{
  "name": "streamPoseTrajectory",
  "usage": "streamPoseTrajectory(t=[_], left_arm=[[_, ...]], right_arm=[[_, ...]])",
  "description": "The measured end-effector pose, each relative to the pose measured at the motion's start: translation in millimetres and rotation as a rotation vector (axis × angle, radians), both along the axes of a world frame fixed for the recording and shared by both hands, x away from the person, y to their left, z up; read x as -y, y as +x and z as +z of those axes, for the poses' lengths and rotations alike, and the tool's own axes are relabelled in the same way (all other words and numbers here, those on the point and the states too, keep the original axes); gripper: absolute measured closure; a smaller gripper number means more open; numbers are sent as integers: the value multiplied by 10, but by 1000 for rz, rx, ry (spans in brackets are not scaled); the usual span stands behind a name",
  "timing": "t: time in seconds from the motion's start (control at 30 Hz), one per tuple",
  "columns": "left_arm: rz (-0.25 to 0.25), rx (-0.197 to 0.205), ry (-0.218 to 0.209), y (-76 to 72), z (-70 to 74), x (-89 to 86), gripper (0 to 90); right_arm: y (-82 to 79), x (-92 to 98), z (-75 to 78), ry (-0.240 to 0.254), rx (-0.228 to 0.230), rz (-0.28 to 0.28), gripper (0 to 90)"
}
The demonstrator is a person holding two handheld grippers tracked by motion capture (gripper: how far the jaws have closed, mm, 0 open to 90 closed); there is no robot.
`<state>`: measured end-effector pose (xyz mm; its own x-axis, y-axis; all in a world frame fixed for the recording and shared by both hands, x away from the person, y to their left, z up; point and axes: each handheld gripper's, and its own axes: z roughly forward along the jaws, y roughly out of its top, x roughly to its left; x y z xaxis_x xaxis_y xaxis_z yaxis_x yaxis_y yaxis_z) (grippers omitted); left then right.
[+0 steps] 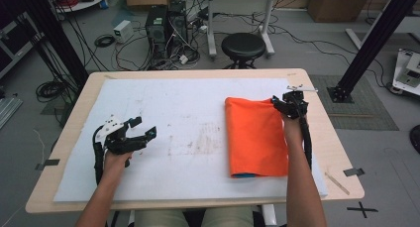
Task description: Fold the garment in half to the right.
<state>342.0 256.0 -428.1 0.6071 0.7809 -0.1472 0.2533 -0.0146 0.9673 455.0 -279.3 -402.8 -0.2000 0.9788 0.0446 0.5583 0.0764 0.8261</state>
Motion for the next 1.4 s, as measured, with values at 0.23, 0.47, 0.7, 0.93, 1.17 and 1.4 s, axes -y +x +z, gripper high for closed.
streamPoseTrajectory(t=[0.23, 0.47, 0.7, 0.93, 1.17, 1.4], left_arm=[[-6, -11, -7, 23, -17, 35, 207], [-21, -18, -3, -2, -6, 75, 208], [-29, -17, -2, -54, -21, 85, 208], [-34, -15, -4, -78, -12, 86, 208], [-40, -7, -6, -81, 11, 92, 208], [-38, -8, -9, -81, 4, 74, 208]], right_arm=[[-108, -492, -56, 17, -52, 264, 482], [-193, -1021, -183, -101, -154, 424, 511], [-228, -1192, -320, -151, -233, 444, 509], [-173, -1099, -123, -65, -83, 363, 420], [103, -1334, -196, -176, -78, 242, 551], [236, -1533, -336, -214, -156, 269, 601]])
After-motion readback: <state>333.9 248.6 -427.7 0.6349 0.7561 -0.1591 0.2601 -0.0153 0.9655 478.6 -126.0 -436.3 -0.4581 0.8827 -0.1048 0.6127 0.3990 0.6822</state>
